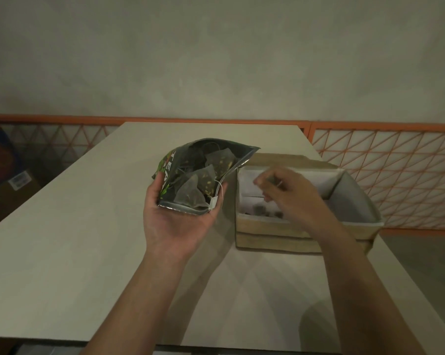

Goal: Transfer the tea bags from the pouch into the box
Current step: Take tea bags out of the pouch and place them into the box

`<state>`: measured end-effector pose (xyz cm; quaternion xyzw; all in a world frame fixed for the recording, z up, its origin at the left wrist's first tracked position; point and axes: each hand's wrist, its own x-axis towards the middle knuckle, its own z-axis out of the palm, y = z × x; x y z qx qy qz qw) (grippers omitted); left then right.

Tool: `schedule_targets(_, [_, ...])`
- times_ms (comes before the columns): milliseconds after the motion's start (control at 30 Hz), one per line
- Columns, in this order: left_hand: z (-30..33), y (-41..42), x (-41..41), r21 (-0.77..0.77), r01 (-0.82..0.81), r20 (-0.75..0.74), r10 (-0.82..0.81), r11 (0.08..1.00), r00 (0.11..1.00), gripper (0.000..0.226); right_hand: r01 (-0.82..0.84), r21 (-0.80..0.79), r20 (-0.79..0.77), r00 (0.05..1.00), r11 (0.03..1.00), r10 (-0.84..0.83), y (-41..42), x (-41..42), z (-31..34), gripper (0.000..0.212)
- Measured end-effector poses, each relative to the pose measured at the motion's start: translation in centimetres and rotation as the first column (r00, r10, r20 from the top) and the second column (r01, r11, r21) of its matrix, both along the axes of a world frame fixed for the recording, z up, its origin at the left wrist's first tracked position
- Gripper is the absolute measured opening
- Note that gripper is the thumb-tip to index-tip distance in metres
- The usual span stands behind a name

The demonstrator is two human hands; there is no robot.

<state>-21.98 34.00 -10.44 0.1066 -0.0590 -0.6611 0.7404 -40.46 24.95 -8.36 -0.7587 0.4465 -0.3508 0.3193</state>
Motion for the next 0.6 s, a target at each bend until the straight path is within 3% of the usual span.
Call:
schedule_targets(33, [0.0, 0.0, 0.0, 0.002, -0.004, 0.004, 0.004, 1.000, 1.000, 0.065, 0.044, -0.117, -0.166, 0.984, 0.992, -0.064, -0.3, -0.3, -0.5, 0.010])
schedule_targets(100, [0.0, 0.0, 0.1, 0.011, -0.013, 0.007, 0.012, 1.000, 1.000, 0.063, 0.138, -0.233, -0.230, 0.954, 0.963, -0.193, -0.7, -0.6, -1.1, 0.014])
schedule_targets(200, [0.0, 0.1, 0.1, 0.026, -0.017, -0.002, 0.017, 1.000, 1.000, 0.060, 0.160, -0.183, -0.167, 0.967, 0.970, -0.191, -0.5, -0.4, -0.4, 0.016])
schedule_targets(333, [0.0, 0.2, 0.1, 0.030, -0.014, 0.003, 0.014, 0.999, 1.000, 0.059, -0.019, 0.068, -0.450, 0.892, 0.997, 0.048, 0.7, 0.3, 0.6, 0.043])
schedule_targets(400, [0.2, 0.2, 0.1, 0.028, -0.011, 0.008, 0.011, 1.000, 1.000, 0.059, 0.000, 0.070, -0.539, 0.841, 0.998, 0.037, 1.1, 0.5, 0.7, 0.043])
schedule_targets(467, [0.3, 0.3, 0.0, 0.019, -0.006, 0.020, 0.006, 1.000, 1.000, 0.059, 0.068, -0.078, -0.448, 0.889, 0.995, -0.096, 1.7, 1.0, 1.1, 0.032])
schedule_targets(533, [0.3, 0.2, 0.0, 0.007, 0.007, 0.058, -0.007, 1.000, 0.998, 0.059, 0.157, -0.227, -0.110, 0.977, 0.961, -0.185, 3.1, 2.0, 1.7, 0.018])
schedule_targets(600, [0.3, 0.2, 0.0, 0.021, 0.005, 0.096, -0.007, 1.000, 0.995, 0.061, 0.157, -0.307, 0.132, 0.984, 0.939, -0.122, 4.8, 3.5, 2.2, 0.013])
